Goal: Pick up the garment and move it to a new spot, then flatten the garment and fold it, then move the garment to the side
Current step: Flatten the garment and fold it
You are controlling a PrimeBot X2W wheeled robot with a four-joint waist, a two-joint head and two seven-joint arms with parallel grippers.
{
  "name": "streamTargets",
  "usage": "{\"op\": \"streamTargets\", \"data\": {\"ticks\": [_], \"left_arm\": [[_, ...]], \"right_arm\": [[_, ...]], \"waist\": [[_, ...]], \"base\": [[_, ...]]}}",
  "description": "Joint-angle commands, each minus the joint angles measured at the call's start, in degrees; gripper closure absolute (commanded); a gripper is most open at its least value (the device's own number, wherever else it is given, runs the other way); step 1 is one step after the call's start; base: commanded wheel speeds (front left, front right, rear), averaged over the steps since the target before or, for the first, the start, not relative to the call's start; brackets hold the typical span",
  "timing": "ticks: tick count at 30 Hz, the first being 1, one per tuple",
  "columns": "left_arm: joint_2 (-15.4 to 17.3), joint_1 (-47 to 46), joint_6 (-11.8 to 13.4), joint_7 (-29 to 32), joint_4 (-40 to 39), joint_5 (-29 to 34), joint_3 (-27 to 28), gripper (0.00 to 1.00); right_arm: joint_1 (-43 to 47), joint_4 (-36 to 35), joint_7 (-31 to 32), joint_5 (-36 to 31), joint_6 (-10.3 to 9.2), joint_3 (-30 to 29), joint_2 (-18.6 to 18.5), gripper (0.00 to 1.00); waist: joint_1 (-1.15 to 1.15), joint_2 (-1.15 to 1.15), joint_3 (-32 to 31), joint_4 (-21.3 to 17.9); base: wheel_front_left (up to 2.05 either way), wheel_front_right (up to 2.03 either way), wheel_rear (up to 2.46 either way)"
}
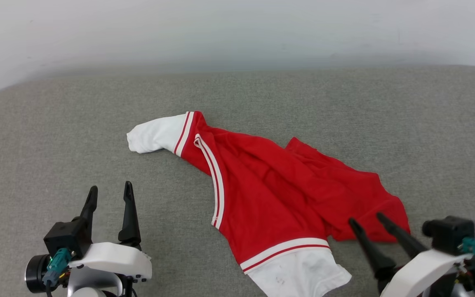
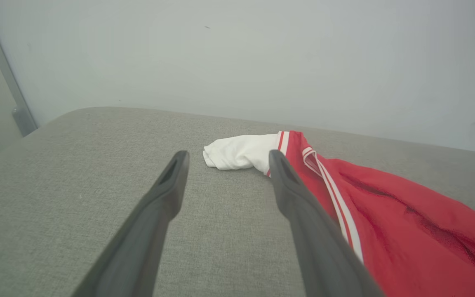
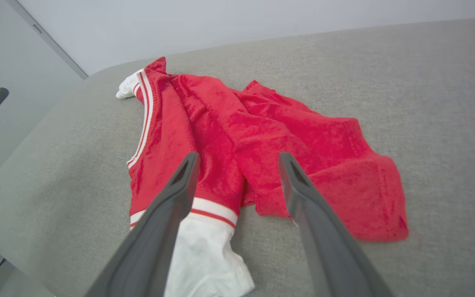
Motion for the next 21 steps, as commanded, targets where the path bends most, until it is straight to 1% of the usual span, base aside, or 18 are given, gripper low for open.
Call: {"op": "streamTargets", "data": {"ticks": [1, 2, 4, 9, 14, 16, 19, 21], "left_arm": [[-0.02, 0.17, 0.25, -0.19, -0.01, -0.05, 0.12, 0.00], [-0.08, 0.07, 0.26, -0.22, -0.05, -0.11, 0.15, 0.00], [-0.18, -0.50, 0.01, -0.31, -0.09, -0.02, -0.07, 0.00], [-0.63, -1.84, -0.42, -0.57, 0.11, 0.39, -0.41, 0.00], [-1.31, -3.13, -0.82, -0.95, 0.27, 0.54, -0.37, 0.00], [-1.65, -3.72, -1.11, -1.10, 0.47, 0.62, -0.35, 0.00], [-2.28, -4.75, -1.51, -1.39, 0.80, 0.76, -0.30, 0.00], [-2.67, -5.14, -1.89, -1.44, 1.21, 0.99, -0.27, 0.00]], "right_arm": [[-1.21, 1.12, 0.34, -0.50, -0.03, -0.96, -0.45, 0.00], [-2.46, 2.44, 0.33, 0.35, -0.04, -1.95, -0.38, 0.00], [-3.99, 6.29, 2.15, 0.31, -0.04, -3.06, -2.26, 0.00], [-8.65, 13.73, 6.18, 1.96, -0.04, -2.00, -5.91, 0.00], [-13.49, 20.02, 9.23, 3.44, -0.04, 2.43, -9.69, 0.00], [-15.43, 22.21, 10.48, 3.98, -0.03, 5.07, -10.88, 0.00], [-17.61, 26.41, 14.11, 5.31, -0.04, 8.52, -12.61, 0.00], [-17.84, 29.26, 17.27, 7.22, -0.05, 10.76, -12.70, 0.00]], "waist": [[0.00, 0.00, 0.26, 0.27], [0.00, 0.00, 0.50, 0.42], [0.00, 0.00, 0.95, 0.99], [0.00, 0.00, 2.03, 2.68], [0.00, 0.00, 4.32, 4.11], [0.00, 0.00, 5.47, 4.69], [0.00, 0.00, 6.94, 5.46], [0.00, 0.00, 7.44, 6.03]], "base": [[0.00, 0.00, 0.00], [0.00, 0.00, 0.00], [0.00, 0.00, 0.00], [0.00, 0.00, 0.00], [0.00, 0.00, 0.00], [0.00, 0.00, 0.00], [0.00, 0.00, 0.00], [0.00, 0.00, 0.00]]}}
